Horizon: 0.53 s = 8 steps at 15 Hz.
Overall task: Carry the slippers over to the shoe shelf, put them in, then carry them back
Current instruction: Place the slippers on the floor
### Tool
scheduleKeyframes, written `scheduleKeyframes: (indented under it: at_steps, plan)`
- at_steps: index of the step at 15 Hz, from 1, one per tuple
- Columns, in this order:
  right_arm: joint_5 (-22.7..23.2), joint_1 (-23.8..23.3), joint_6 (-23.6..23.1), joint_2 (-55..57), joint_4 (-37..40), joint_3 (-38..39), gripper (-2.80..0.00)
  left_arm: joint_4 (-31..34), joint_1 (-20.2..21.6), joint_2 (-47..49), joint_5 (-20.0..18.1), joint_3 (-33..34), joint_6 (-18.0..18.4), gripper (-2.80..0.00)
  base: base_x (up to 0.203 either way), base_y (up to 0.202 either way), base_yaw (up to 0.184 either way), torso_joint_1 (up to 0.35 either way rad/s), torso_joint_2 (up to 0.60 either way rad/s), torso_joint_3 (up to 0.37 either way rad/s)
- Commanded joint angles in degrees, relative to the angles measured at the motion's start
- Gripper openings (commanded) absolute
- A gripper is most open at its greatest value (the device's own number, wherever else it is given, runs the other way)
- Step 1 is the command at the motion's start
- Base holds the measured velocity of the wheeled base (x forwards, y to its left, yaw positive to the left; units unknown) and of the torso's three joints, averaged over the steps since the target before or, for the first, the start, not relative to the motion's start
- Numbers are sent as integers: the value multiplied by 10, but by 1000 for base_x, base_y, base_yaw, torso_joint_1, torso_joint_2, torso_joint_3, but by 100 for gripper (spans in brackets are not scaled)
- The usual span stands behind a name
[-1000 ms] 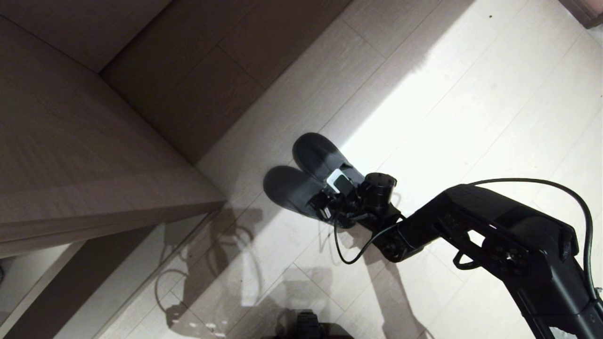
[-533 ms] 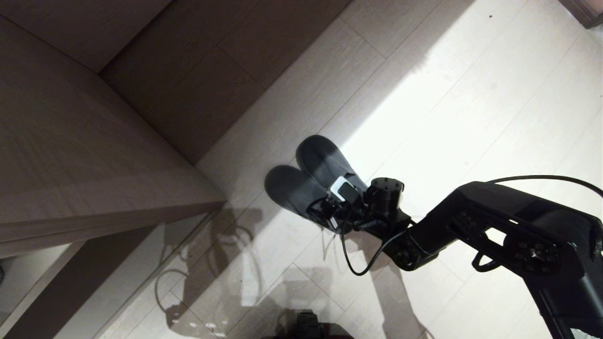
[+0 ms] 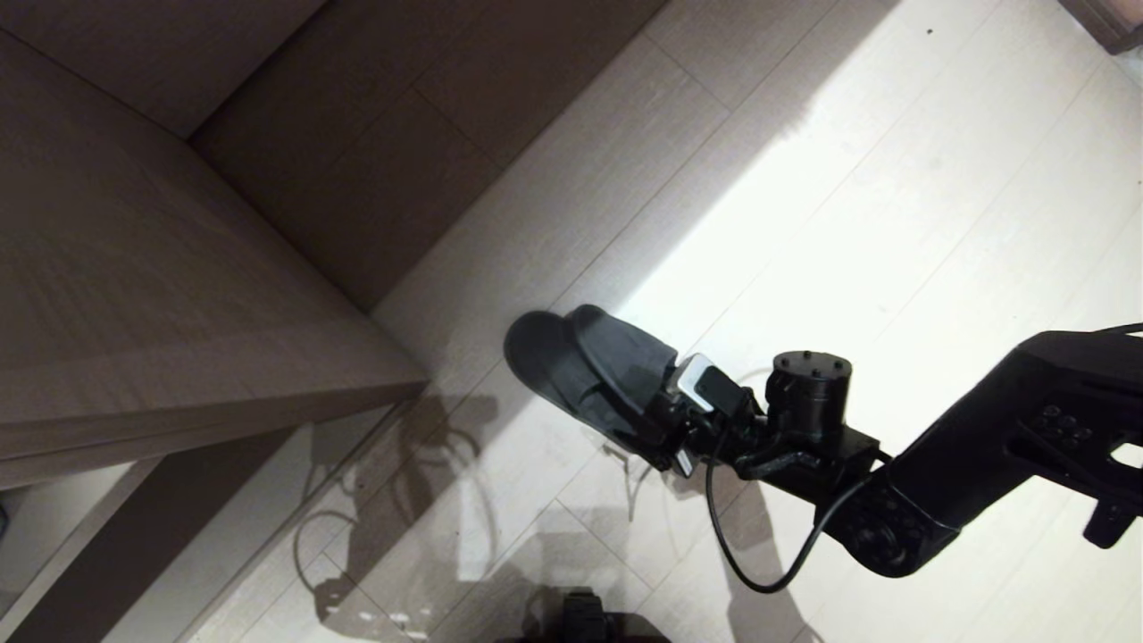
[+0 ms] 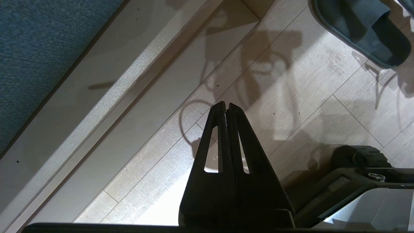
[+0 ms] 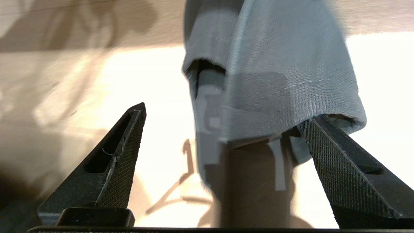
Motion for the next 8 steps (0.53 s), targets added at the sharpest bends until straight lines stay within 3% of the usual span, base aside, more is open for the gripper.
scheduleKeyframes:
  at_steps: [1, 8]
  plan:
    - [-1, -1, -3, -51, -17, 41, 0, 0, 0, 1, 0, 0, 0, -280, 0, 0, 0, 0, 0, 0]
    - [-29, -2, -3, -68, -27, 76, 0, 0, 0, 0, 0, 0, 0, -280, 0, 0, 0, 0, 0, 0]
